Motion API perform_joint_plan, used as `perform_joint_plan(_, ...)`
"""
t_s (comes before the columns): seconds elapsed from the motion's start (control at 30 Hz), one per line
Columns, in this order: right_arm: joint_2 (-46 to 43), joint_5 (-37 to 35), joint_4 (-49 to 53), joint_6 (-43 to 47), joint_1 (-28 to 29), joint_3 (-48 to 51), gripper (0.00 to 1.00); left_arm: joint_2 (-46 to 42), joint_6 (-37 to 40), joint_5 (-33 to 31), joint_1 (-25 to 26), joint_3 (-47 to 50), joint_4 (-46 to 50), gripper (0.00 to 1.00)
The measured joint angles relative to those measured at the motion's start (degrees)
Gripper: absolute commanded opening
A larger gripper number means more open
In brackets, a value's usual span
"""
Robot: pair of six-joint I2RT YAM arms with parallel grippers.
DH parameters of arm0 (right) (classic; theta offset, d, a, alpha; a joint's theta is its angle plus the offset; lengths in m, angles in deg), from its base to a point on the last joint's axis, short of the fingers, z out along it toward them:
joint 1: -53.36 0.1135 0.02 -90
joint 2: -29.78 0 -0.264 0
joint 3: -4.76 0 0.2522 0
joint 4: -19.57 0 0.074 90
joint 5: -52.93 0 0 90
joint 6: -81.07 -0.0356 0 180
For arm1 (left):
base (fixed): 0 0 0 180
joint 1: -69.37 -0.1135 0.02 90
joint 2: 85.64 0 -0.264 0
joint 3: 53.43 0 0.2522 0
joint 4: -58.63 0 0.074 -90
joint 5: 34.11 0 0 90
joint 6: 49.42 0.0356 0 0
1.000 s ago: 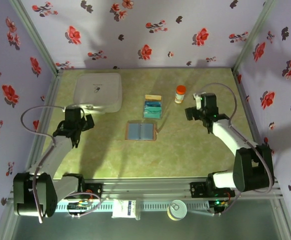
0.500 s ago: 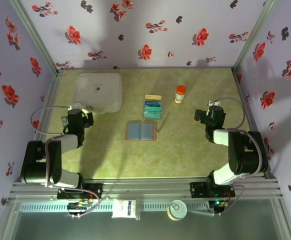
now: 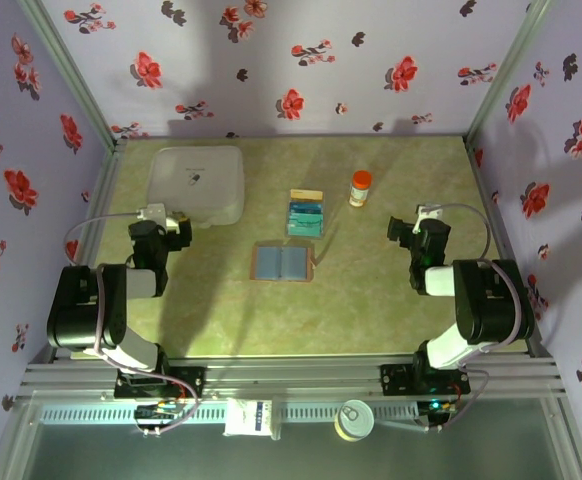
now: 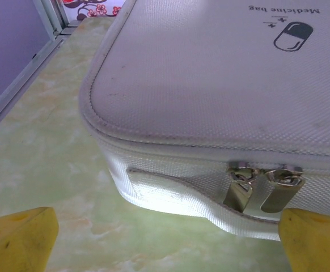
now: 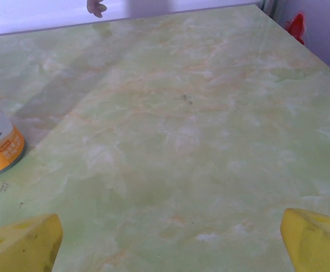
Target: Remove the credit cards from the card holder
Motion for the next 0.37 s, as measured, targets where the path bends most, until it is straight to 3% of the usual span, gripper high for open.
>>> perform_joint_plan(0.37,0.00,0.20,-0.11,-0.02,0.00,0.00,0.99,0.00,0.24,0.46,0.00,0.00,-0.96,1.00)
